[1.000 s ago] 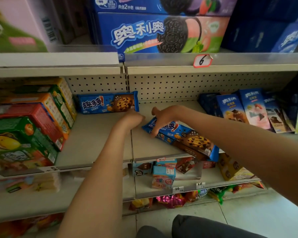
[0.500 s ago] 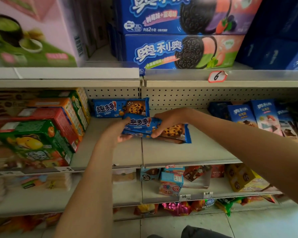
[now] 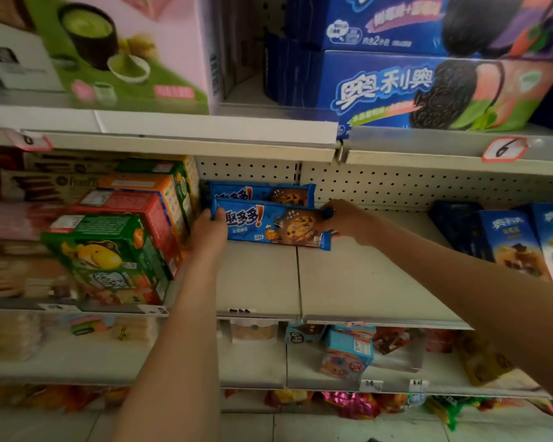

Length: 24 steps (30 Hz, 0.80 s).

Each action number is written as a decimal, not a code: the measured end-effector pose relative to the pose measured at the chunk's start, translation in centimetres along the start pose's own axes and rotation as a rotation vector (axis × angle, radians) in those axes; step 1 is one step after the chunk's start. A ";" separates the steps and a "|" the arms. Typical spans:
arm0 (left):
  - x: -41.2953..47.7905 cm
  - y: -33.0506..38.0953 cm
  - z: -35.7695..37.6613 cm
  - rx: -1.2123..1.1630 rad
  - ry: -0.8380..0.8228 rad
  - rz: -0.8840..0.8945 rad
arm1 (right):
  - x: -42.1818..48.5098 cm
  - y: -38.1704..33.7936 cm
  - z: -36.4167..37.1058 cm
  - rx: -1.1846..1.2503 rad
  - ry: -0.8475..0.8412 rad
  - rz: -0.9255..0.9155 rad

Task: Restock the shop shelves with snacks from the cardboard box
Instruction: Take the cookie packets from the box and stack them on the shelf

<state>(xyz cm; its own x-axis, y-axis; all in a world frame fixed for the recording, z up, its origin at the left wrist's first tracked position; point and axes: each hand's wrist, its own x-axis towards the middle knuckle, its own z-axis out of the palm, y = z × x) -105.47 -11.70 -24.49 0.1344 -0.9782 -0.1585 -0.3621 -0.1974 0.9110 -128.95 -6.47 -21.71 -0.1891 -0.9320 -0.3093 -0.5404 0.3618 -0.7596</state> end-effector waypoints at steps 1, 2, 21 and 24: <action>0.4 -0.1 0.1 0.106 0.031 0.010 | 0.2 0.0 0.2 0.030 0.044 -0.027; 0.7 -0.2 0.3 0.180 0.059 0.004 | 0.6 0.1 0.3 0.057 0.090 -0.043; -0.1 3.7 4.5 -0.092 0.121 -0.168 | 1.4 0.3 3.8 0.072 0.464 -0.200; -1.3 4.1 4.3 -0.070 0.144 -0.193 | 1.1 -0.1 3.4 0.066 0.408 -0.178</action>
<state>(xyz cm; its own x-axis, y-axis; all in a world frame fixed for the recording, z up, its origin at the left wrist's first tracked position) -111.13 -11.52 -22.15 0.3267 -0.9024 -0.2809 -0.2529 -0.3698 0.8940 -126.31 -7.44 -23.97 -0.4127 -0.9081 0.0701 -0.5429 0.1835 -0.8195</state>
